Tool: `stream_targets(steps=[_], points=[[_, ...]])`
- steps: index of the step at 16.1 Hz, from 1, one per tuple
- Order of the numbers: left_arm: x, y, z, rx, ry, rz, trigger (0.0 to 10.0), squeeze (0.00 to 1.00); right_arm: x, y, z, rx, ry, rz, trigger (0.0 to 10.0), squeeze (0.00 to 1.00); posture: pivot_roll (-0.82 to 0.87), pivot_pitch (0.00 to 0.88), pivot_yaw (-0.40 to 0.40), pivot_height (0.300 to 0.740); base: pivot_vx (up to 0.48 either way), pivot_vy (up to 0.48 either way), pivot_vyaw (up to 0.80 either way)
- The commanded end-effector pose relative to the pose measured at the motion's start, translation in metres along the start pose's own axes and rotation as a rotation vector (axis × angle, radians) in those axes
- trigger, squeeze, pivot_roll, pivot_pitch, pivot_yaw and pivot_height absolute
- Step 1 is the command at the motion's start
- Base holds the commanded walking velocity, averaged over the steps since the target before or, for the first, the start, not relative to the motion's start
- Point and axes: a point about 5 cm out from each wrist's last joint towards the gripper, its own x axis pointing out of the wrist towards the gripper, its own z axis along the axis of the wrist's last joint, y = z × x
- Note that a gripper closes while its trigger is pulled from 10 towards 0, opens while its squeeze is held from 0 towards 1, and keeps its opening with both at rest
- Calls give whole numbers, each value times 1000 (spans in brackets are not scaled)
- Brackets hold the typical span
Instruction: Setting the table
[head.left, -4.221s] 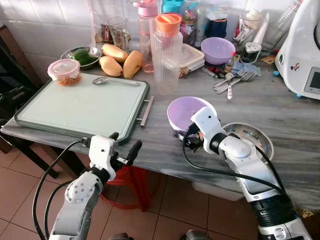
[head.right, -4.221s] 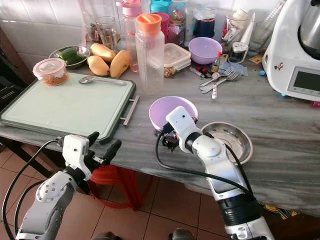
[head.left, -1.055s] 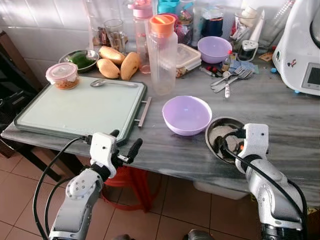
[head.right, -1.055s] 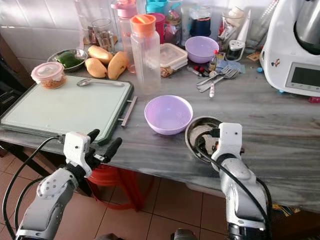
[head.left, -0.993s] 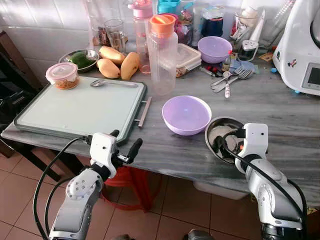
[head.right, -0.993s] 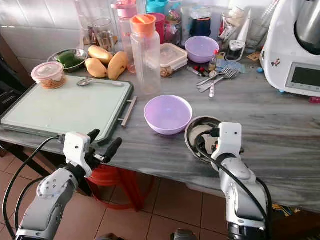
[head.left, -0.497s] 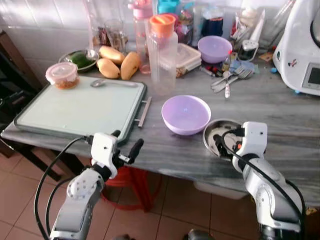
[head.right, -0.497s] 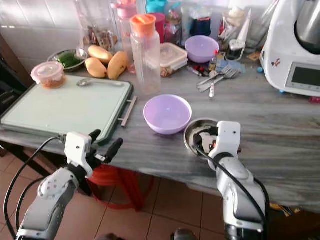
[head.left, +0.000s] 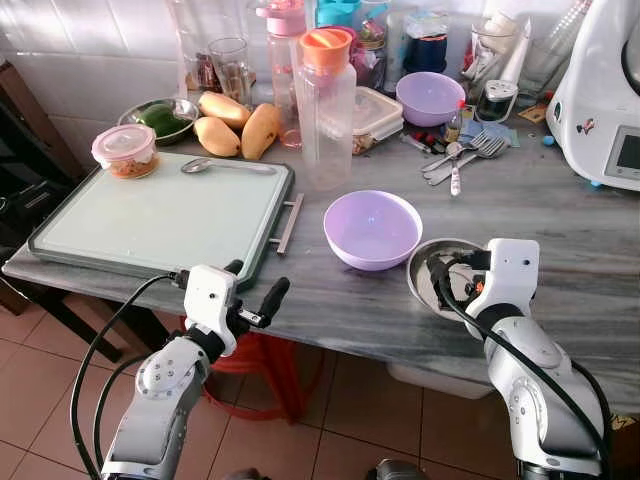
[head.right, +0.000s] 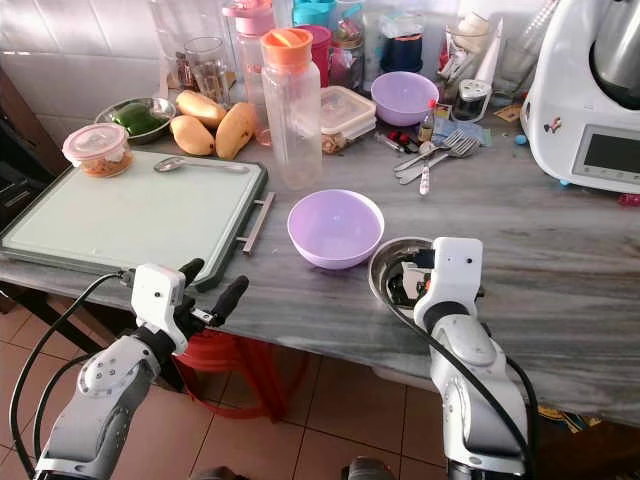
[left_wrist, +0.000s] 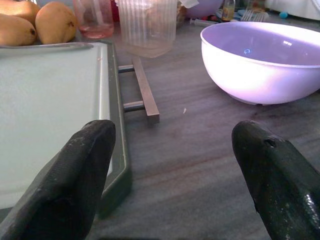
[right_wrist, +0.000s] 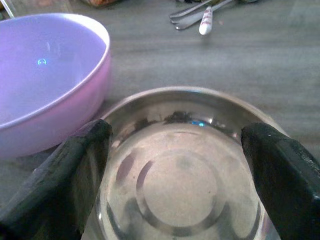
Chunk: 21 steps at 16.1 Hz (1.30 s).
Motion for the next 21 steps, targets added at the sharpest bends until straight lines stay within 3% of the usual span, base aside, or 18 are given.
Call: stream_targets(steps=[1,6,21], points=[[1,1,0,11,6,2,10000,0,-1,0,-3,4,16,-8,10000,0,-85,0,53,740,0,0,0],[-1,0,-2,10,19,2,10000,0,12,-12,-13,-56,66,-5,10000,0,-78,0,55,740,0,0,0],[-1,-1,-3,11,30,-12,10000,0,15,17,-8,17,59,158,10000,0,-76,3,57,740,0,0,0]])
